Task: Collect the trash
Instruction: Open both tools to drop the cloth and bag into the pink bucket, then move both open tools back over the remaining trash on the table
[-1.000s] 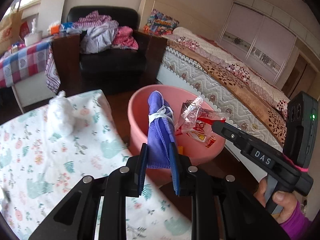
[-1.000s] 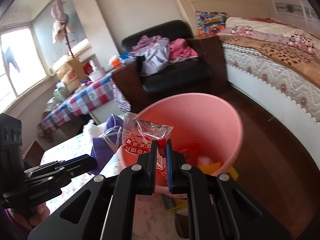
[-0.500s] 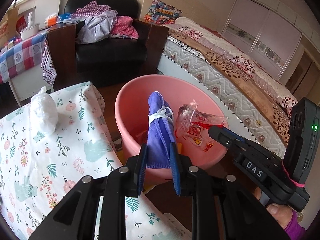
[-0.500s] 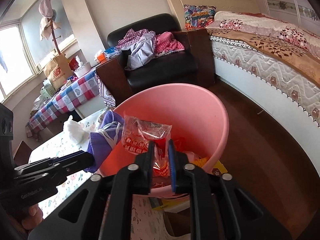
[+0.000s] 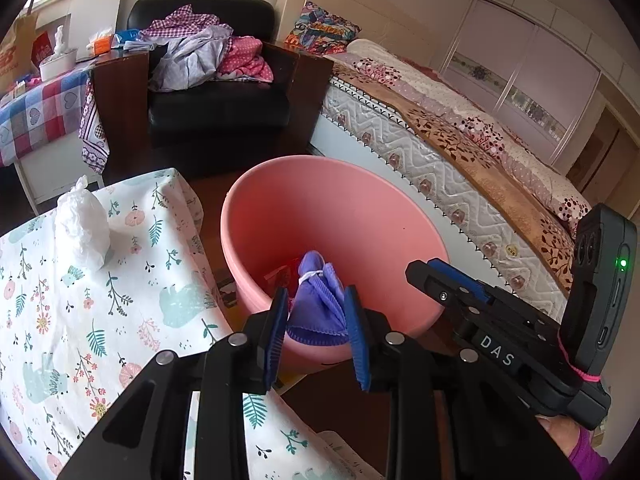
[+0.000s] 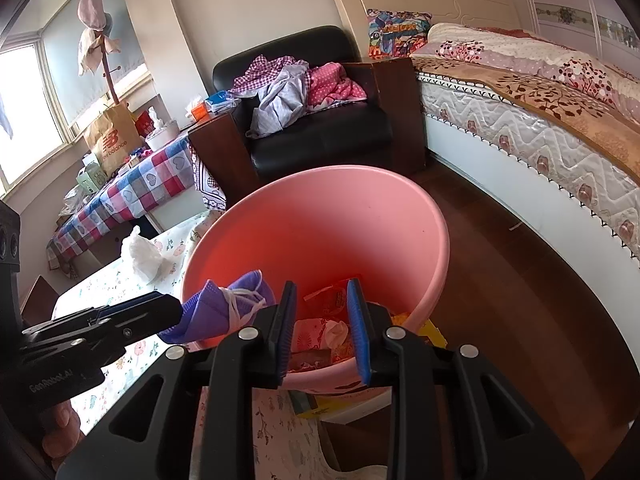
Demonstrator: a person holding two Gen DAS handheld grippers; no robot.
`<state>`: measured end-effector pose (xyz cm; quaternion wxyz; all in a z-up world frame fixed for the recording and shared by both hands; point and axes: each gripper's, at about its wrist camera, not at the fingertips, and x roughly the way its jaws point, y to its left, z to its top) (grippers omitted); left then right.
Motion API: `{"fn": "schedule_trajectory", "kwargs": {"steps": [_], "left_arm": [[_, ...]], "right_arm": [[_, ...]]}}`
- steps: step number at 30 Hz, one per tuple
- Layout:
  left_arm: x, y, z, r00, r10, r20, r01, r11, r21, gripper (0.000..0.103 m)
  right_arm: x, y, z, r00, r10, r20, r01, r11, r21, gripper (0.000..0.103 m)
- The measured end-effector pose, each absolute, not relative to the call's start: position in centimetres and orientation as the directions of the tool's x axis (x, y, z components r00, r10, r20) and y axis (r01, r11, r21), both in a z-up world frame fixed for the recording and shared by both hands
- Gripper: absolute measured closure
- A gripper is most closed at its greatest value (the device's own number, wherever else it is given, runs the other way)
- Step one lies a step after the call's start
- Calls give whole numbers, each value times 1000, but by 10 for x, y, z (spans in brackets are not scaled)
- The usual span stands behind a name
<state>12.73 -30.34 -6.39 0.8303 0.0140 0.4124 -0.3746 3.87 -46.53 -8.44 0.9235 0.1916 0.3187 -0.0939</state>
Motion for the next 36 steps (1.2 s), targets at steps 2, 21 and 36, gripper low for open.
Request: {"fn": "schedule_trajectory", "kwargs": {"steps": [2,21,36], "left_arm": [[124,-302,-62,388,-609,-692,638,719,-276,71],[95,-257,-34,496,-598,-630,630,747,-213,62],[93,-156,-45,604,-477,-639,485,856,-180,62]], "right_arm": [[38,-465,-85,779,-49,-625,295,908,297,76],[32,-438,-67,790,5,-613,224,928,296,76],[58,-375,-61,773,122,-623,85,953,292,75]]}}
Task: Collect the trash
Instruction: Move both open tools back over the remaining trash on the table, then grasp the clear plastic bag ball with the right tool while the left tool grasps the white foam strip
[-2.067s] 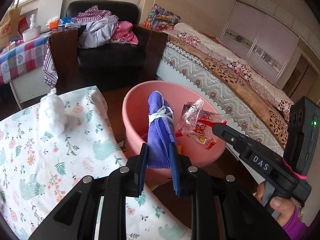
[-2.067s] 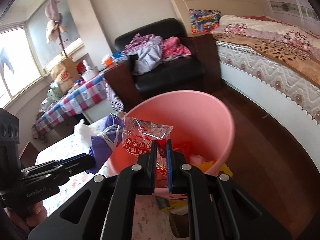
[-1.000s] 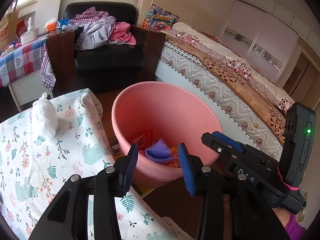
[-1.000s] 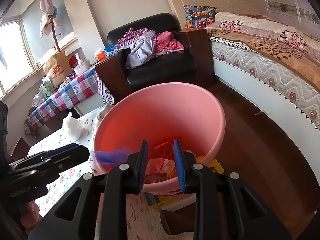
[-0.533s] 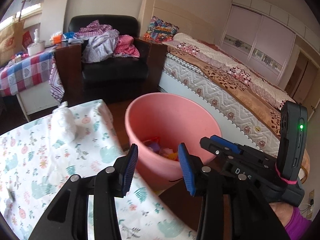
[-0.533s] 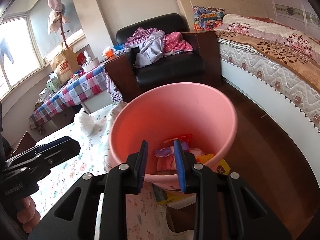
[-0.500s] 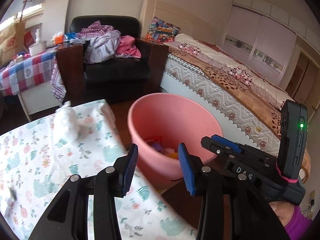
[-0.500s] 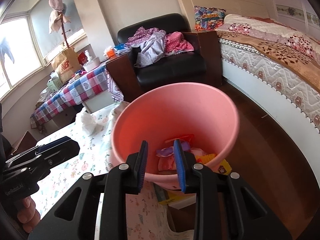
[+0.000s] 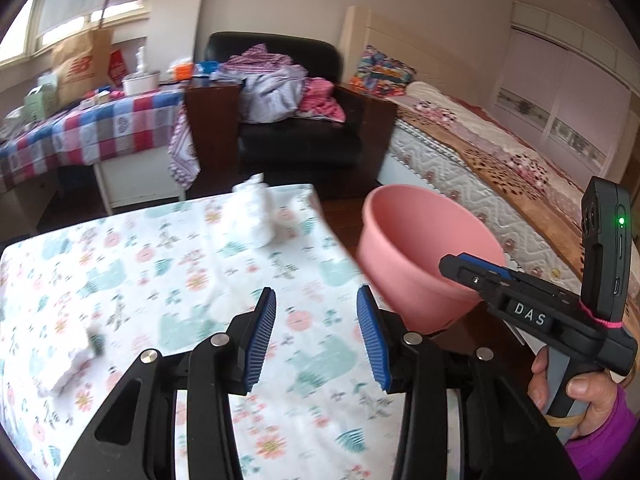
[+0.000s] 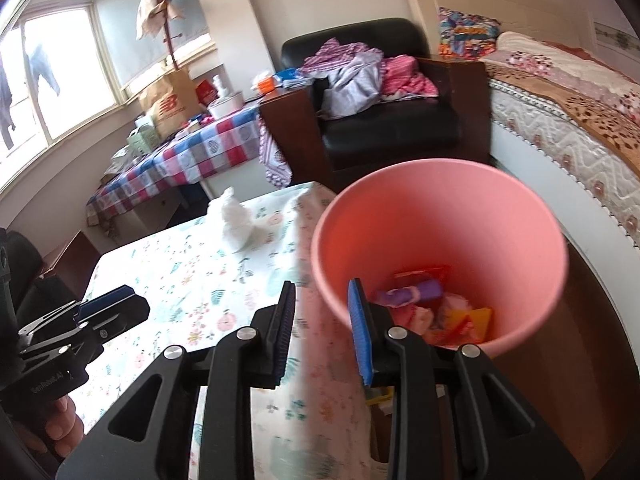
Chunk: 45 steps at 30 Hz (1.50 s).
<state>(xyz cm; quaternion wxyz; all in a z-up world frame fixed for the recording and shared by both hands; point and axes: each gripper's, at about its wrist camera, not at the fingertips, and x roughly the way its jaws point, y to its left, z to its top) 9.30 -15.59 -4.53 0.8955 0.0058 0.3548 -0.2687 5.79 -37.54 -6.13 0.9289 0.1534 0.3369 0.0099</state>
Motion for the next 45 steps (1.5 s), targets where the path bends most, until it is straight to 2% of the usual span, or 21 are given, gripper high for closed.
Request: {"fn": "schedule_trajectory", "kwargs": {"steps": [3,4,5,20,36,45], "left_arm": [[92,-140,-49,620,-453,-641,461,871,-170,62],[92,-133,-50,626,-443,-642,452,877,-165,62],[92,-129,-52,630,-437,-642,446,880,-162,62],[108,-80,-67,656,-387,-648,357,915,-186,62],[130,-52,-92,631,-378,-677,292,925,-244,62],[126,-55,-92,622,-381,-684,321,921,-221,62]], "right_arm": [[66,-362,-63,764,154,-627,59,951,304,70],[68,-358,-63,763,162,-625,49,951,307,62],[70,-354,-63,765,169,-622,40,950,308,59],[155,-281,-71,711,261,-653,-92,955,282,58],[214,-257,-93,687,195,-700,-60,975,213,58],[222,-258,-96,694,192,-693,-65,977,205,58]]}}
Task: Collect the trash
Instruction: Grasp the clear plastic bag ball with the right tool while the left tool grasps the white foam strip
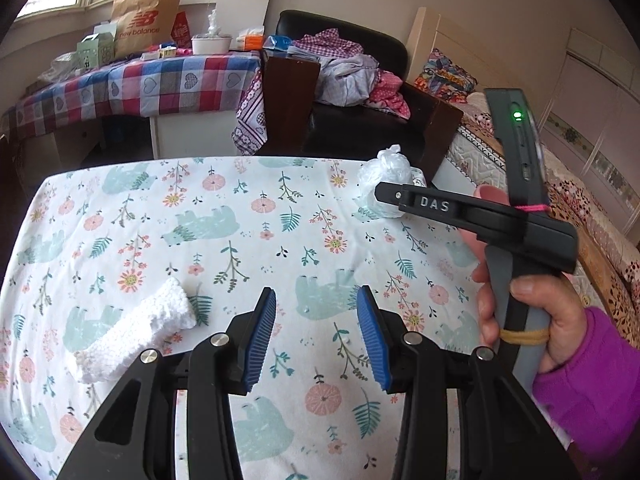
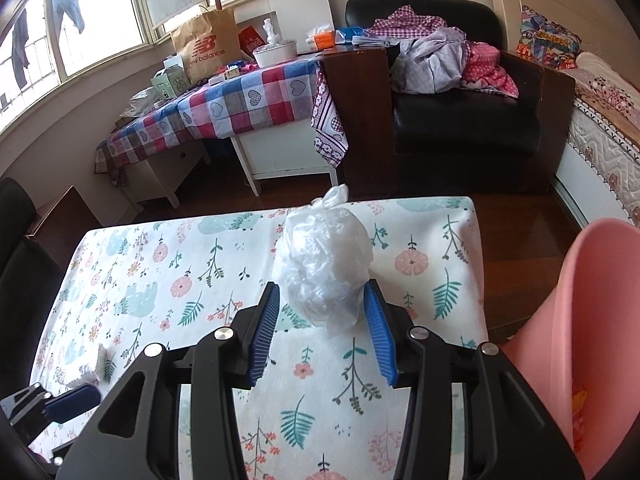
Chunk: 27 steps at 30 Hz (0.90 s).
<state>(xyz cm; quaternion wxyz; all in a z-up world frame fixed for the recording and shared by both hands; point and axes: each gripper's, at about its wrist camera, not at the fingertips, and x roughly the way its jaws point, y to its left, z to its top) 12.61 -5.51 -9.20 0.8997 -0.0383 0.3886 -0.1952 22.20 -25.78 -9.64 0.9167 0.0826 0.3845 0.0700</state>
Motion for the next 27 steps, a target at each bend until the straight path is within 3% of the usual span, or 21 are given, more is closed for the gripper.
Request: {"fn": "schedule_trajectory", "kwargs": {"steps": [3,4,5,8,17,27], "left_arm": [[122,-42,-89,632,-361,-686,304,929,-210,59],[120,-38,-88,634,-356,-686,298,932,-207,59],[118,-31,-87,639,-346,-687,289,936,-202,59],[110,-16,-80,656,-325,-681,274,943,-187,59],[86,43,-66,714,-229,-661,192,973,-130,57],[97,62,-93,642,-203,-739,243,968,-54,56]], "right_arm": [[226,-257,-97,697,194,-691,-71,977,202,59],[228,-256,-97,693,197,-694,-77,977,200,61],[228,-255,-98,688,204,-696,-85,976,203,73],[222,-253,-97,689,221,-690,-97,972,214,75],[168,-244,-70,686,345,-640,-190,935,301,76],[113,-247,-63,658,406,-634,-232,910,343,76]]}}
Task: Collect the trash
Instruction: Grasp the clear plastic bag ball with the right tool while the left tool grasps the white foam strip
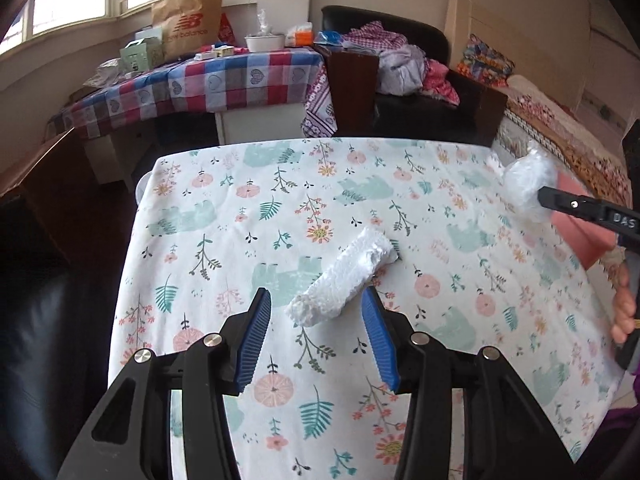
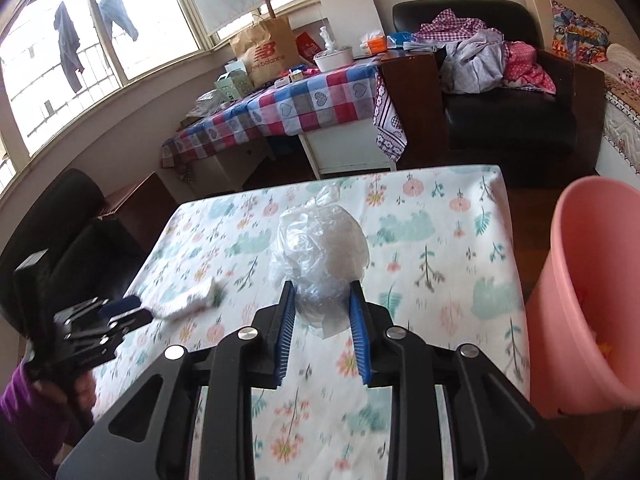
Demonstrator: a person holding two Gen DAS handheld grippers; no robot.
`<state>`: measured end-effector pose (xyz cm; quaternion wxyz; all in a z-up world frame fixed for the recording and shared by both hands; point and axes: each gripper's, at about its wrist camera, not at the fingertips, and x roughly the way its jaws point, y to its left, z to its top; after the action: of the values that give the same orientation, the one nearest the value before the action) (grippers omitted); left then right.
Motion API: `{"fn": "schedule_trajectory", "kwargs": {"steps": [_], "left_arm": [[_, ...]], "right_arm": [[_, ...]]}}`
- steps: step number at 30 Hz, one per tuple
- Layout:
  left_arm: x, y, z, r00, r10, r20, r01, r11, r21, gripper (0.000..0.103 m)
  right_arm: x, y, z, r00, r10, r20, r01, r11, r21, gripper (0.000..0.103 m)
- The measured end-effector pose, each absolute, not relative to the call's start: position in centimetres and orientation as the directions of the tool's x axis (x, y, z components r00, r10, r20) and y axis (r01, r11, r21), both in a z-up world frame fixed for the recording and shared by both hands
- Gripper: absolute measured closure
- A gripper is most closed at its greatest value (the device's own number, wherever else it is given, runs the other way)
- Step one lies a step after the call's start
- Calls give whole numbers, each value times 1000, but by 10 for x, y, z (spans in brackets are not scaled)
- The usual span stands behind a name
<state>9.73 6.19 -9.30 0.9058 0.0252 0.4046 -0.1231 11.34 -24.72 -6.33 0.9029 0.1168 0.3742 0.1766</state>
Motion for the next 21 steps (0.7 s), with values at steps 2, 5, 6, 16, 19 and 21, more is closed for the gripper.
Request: {"fn": "schedule_trajectory", "kwargs": {"steps": [2,5,6,16,19,21], "left_arm": [[104,61,-100,627,-189,-756,255,967,-30,56],[111,61,-109,599,-201,-775,281,959,-32,56],[111,61,-111,595,-203,-777,286,958,-32,56],[107,55,-106,609,-215,-764,304,952,-26,60],[109,53,-108,601,-203,-773,304,953,-14,60],[110,52,-109,598,-196,-777,302,953,-8,60]], "right_arm": [[105,-248,-64,651,411,-639,-230,908,351,76],[97,-249,-65,645,411,-644,-225,908,354,76],[95,-250,-65,644,411,-645,-225,908,354,76],[81,-249,-61,639,423,-642,-238,903,357,76],[78,-249,-60,641,427,-638,-242,901,360,76],[75,-249,-59,642,427,-637,-243,901,359,76]]}}
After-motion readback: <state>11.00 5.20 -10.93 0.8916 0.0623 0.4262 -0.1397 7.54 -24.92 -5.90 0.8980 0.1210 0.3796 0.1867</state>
